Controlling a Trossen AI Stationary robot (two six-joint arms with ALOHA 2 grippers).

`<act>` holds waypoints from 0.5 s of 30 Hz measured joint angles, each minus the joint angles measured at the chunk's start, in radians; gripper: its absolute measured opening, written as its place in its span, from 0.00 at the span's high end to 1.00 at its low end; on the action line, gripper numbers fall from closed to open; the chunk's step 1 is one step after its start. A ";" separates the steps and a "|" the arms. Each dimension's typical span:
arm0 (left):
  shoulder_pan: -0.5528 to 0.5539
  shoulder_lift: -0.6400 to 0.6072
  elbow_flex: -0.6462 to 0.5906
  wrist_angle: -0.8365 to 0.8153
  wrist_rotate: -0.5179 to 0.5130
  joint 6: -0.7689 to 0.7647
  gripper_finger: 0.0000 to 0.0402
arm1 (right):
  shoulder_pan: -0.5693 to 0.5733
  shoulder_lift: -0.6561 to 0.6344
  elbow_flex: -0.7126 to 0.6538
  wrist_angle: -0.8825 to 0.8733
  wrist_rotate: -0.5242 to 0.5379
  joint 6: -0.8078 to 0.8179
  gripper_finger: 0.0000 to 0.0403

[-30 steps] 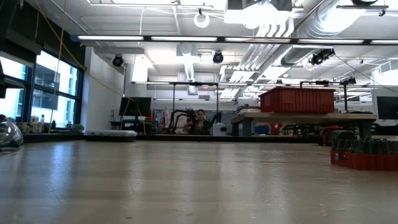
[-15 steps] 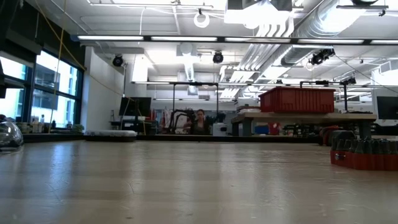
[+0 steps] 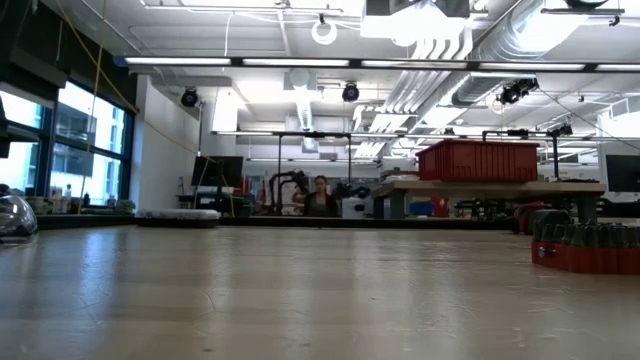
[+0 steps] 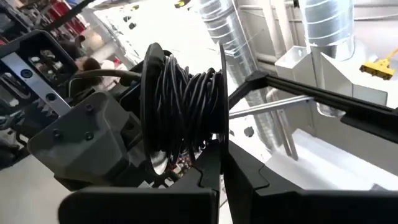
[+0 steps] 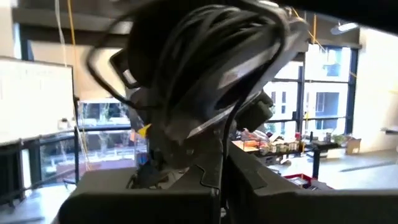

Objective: Coil cords
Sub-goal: Coil the black wire into the spool

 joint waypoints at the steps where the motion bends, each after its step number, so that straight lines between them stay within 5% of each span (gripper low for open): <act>1: 0.000 0.005 0.000 0.002 -0.006 0.001 0.99 | 0.000 0.000 0.000 0.000 0.001 0.017 1.00; 15: -0.057 0.024 0.000 -0.004 0.027 -0.101 0.99 | 0.006 -0.019 0.000 -0.022 0.026 -0.040 1.00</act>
